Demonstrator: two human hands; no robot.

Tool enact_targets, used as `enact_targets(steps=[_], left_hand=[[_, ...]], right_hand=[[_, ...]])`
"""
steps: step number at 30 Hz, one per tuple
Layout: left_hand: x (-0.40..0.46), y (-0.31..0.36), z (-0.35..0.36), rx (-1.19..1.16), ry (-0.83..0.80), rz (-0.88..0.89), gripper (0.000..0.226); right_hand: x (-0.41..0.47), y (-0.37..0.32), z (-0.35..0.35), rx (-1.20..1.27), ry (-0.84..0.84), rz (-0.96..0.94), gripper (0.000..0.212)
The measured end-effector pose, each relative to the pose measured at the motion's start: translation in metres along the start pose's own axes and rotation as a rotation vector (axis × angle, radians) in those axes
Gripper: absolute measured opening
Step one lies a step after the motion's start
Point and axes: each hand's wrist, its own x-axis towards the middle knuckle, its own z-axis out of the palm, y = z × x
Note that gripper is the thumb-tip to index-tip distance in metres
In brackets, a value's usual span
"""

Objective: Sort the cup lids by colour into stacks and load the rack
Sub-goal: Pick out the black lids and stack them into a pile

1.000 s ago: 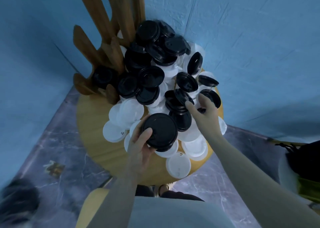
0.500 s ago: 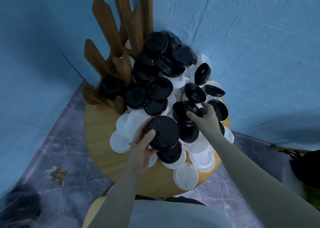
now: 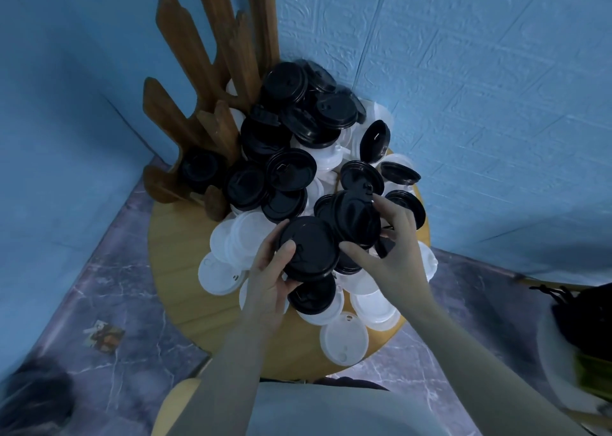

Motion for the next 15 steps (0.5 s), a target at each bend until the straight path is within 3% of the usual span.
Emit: enact_targets(steps=[3,7,12,15], left_hand=[[-0.001,-0.001,0.005,0.006,-0.008,0.017,0.056],[-0.004,-0.001,0.016,0.039,-0.029,0.032,0.044],[-0.007,0.0,0.025,0.057,-0.074,0.034,0.078],[-0.007,-0.001,0.025,0.031,-0.087,0.035,0.064]], right_hand=[[-0.008,-0.006,-0.004,-0.024,-0.091,-0.125,0.077],[-0.012,-0.006,-0.005,-0.156,-0.262,-0.223,0.074],[-0.011,-0.004,-0.001,-0.399,-0.264,-0.392,0.066],[-0.012,-0.006,0.0,-0.416,-0.287,-0.425,0.068]])
